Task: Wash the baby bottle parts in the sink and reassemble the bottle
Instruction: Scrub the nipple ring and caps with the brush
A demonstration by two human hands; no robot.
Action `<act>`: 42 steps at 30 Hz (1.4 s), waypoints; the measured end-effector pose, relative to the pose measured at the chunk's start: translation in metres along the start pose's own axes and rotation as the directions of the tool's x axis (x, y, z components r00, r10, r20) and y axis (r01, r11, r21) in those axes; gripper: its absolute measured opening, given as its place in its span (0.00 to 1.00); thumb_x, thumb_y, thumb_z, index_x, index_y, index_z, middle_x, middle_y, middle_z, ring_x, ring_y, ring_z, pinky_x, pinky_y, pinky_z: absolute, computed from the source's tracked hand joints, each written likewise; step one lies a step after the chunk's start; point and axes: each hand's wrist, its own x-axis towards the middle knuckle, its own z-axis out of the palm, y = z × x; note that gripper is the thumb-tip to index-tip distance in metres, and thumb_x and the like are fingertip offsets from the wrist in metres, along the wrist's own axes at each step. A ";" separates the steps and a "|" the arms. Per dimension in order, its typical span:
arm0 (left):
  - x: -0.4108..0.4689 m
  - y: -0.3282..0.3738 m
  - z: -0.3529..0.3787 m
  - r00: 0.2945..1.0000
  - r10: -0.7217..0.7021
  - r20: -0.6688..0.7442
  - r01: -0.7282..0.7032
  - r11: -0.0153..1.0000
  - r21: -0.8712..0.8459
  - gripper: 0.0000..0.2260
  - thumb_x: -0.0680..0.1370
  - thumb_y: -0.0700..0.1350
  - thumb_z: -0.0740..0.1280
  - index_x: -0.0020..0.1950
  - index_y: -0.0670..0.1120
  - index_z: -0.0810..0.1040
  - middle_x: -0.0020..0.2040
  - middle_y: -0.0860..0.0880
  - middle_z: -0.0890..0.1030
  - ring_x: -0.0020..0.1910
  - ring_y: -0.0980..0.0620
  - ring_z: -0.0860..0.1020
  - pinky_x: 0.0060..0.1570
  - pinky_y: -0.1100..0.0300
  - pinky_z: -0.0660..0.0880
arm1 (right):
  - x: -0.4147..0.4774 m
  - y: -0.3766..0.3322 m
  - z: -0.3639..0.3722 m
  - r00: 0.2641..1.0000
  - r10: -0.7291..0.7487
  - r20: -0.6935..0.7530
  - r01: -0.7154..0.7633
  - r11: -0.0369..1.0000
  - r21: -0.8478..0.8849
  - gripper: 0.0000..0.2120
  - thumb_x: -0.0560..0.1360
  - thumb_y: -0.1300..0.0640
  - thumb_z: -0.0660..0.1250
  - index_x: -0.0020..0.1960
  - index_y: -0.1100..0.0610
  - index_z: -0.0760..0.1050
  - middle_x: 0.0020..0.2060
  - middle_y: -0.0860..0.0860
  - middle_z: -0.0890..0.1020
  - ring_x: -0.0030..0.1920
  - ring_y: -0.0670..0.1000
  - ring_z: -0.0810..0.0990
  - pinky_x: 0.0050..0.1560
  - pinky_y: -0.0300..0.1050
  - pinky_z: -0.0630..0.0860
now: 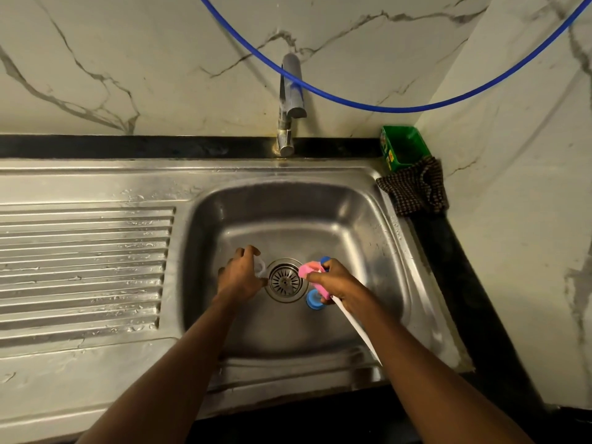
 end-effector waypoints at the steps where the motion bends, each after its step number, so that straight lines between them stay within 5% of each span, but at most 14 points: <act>1: 0.000 0.001 -0.001 1.000 0.002 -0.016 -0.001 0.999 0.038 0.35 0.66 0.54 0.78 0.68 0.51 0.66 0.68 0.49 0.71 0.62 0.47 0.73 0.62 0.46 0.71 | -0.001 0.000 -0.002 1.000 0.003 0.000 -0.003 1.000 -0.001 0.08 0.72 0.58 0.71 0.41 0.52 0.71 0.35 0.52 0.74 0.34 0.49 0.74 0.29 0.43 0.73; 5: -0.012 0.018 0.002 0.928 0.279 -0.247 -0.212 0.941 0.265 0.26 0.68 0.57 0.75 0.62 0.50 0.75 0.60 0.49 0.76 0.60 0.45 0.74 0.58 0.50 0.70 | 0.000 0.001 -0.012 0.999 0.028 -0.030 -0.027 0.999 0.033 0.10 0.73 0.52 0.70 0.41 0.52 0.70 0.36 0.52 0.76 0.33 0.50 0.73 0.24 0.39 0.71; 8: -0.019 0.047 0.022 0.859 0.493 -0.141 -0.439 0.849 0.295 0.15 0.69 0.51 0.72 0.54 0.47 0.80 0.54 0.47 0.78 0.54 0.43 0.77 0.51 0.52 0.71 | 0.003 0.005 -0.023 0.995 0.060 -0.085 -0.057 0.998 0.041 0.12 0.73 0.49 0.69 0.46 0.56 0.71 0.35 0.53 0.77 0.30 0.50 0.72 0.25 0.40 0.71; 13: -0.018 0.072 0.071 0.852 0.353 0.385 -0.464 0.852 0.245 0.27 0.74 0.55 0.70 0.71 0.52 0.68 0.68 0.45 0.67 0.66 0.43 0.70 0.62 0.44 0.72 | 0.006 0.017 -0.044 0.988 0.095 -0.124 -0.088 0.994 0.060 0.16 0.74 0.49 0.68 0.53 0.60 0.73 0.36 0.53 0.75 0.32 0.50 0.73 0.23 0.38 0.70; 19: -0.010 0.084 0.084 0.868 0.339 0.363 -0.445 0.856 0.263 0.22 0.76 0.49 0.69 0.68 0.48 0.70 0.65 0.43 0.70 0.61 0.41 0.75 0.54 0.47 0.74 | -0.003 0.023 -0.053 0.989 0.066 -0.132 -0.056 0.996 0.074 0.16 0.74 0.48 0.68 0.54 0.59 0.71 0.40 0.54 0.76 0.35 0.50 0.75 0.24 0.38 0.73; 22: -0.009 0.093 0.069 0.957 0.168 0.236 -0.128 0.976 -0.178 0.19 0.77 0.54 0.67 0.62 0.43 0.76 0.55 0.43 0.80 0.51 0.42 0.80 0.51 0.52 0.76 | -0.012 0.017 -0.053 0.991 0.012 -0.137 0.004 0.992 0.123 0.16 0.74 0.49 0.68 0.55 0.57 0.70 0.40 0.52 0.77 0.36 0.49 0.76 0.25 0.40 0.73; 25: -0.024 0.103 0.036 0.932 0.055 0.359 0.267 0.565 -0.781 0.17 0.81 0.52 0.62 0.56 0.38 0.75 0.44 0.41 0.80 0.33 0.47 0.79 0.36 0.56 0.78 | -0.024 0.006 -0.049 0.976 -0.115 -0.184 0.134 0.986 0.100 0.15 0.74 0.47 0.67 0.55 0.55 0.70 0.46 0.52 0.78 0.42 0.48 0.77 0.29 0.42 0.74; 27: -0.041 0.106 0.010 0.924 0.101 0.368 0.326 0.293 -0.899 0.13 0.83 0.49 0.59 0.56 0.39 0.74 0.43 0.39 0.80 0.30 0.49 0.78 0.32 0.59 0.78 | -0.036 -0.006 -0.044 0.956 -0.216 -0.200 0.233 0.970 0.064 0.14 0.74 0.45 0.67 0.53 0.53 0.70 0.47 0.49 0.79 0.44 0.47 0.78 0.30 0.41 0.74; 30: -0.069 0.109 -0.018 0.925 0.138 0.355 0.343 0.101 -0.934 0.16 0.83 0.49 0.57 0.59 0.38 0.75 0.41 0.40 0.82 0.31 0.50 0.80 0.34 0.59 0.80 | -0.057 -0.024 -0.032 0.901 -0.362 -0.240 0.373 0.928 0.003 0.12 0.73 0.45 0.69 0.51 0.51 0.73 0.43 0.45 0.80 0.44 0.46 0.79 0.35 0.42 0.77; 34: -0.096 0.106 -0.048 0.940 0.140 0.311 0.323 -0.073 -0.944 0.14 0.84 0.47 0.57 0.60 0.40 0.77 0.43 0.42 0.84 0.35 0.51 0.83 0.37 0.61 0.81 | -0.081 -0.035 -0.013 0.736 -0.654 -0.173 0.622 0.755 -0.208 0.04 0.75 0.55 0.68 0.47 0.56 0.77 0.45 0.50 0.79 0.46 0.49 0.78 0.47 0.45 0.76; 36: -0.102 0.096 -0.061 0.944 0.124 0.305 0.317 -0.095 -0.944 0.15 0.83 0.45 0.58 0.59 0.36 0.78 0.43 0.40 0.84 0.34 0.50 0.81 0.36 0.61 0.80 | -0.091 -0.040 -0.017 0.618 -0.786 0.007 0.716 0.559 -0.418 0.03 0.74 0.57 0.66 0.47 0.55 0.77 0.45 0.49 0.78 0.47 0.48 0.74 0.45 0.44 0.73; 39: -0.111 0.083 -0.076 0.946 0.159 0.281 0.289 -0.027 -0.957 0.15 0.82 0.44 0.60 0.60 0.34 0.77 0.46 0.37 0.82 0.35 0.49 0.79 0.35 0.61 0.79 | -0.099 -0.047 -0.028 0.510 -0.843 0.171 0.626 0.227 -0.746 0.08 0.72 0.59 0.66 0.50 0.53 0.78 0.48 0.47 0.78 0.51 0.49 0.72 0.42 0.45 0.76; 40: -0.115 0.082 -0.079 0.951 0.171 0.256 0.264 -0.021 -0.964 0.15 0.82 0.44 0.60 0.59 0.34 0.77 0.47 0.38 0.82 0.36 0.49 0.79 0.36 0.61 0.80 | -0.103 -0.049 -0.022 0.487 -0.861 0.147 0.591 0.201 -0.781 0.07 0.71 0.60 0.67 0.49 0.53 0.77 0.48 0.47 0.78 0.50 0.49 0.72 0.41 0.46 0.76; 42: -0.117 0.080 -0.087 0.968 0.175 0.181 0.182 0.009 -0.983 0.14 0.81 0.43 0.61 0.60 0.35 0.77 0.47 0.38 0.82 0.39 0.49 0.81 0.37 0.61 0.80 | -0.113 -0.054 -0.002 0.533 -0.846 -0.011 0.572 0.370 -0.732 0.03 0.72 0.59 0.66 0.46 0.54 0.76 0.46 0.48 0.78 0.48 0.49 0.73 0.39 0.43 0.73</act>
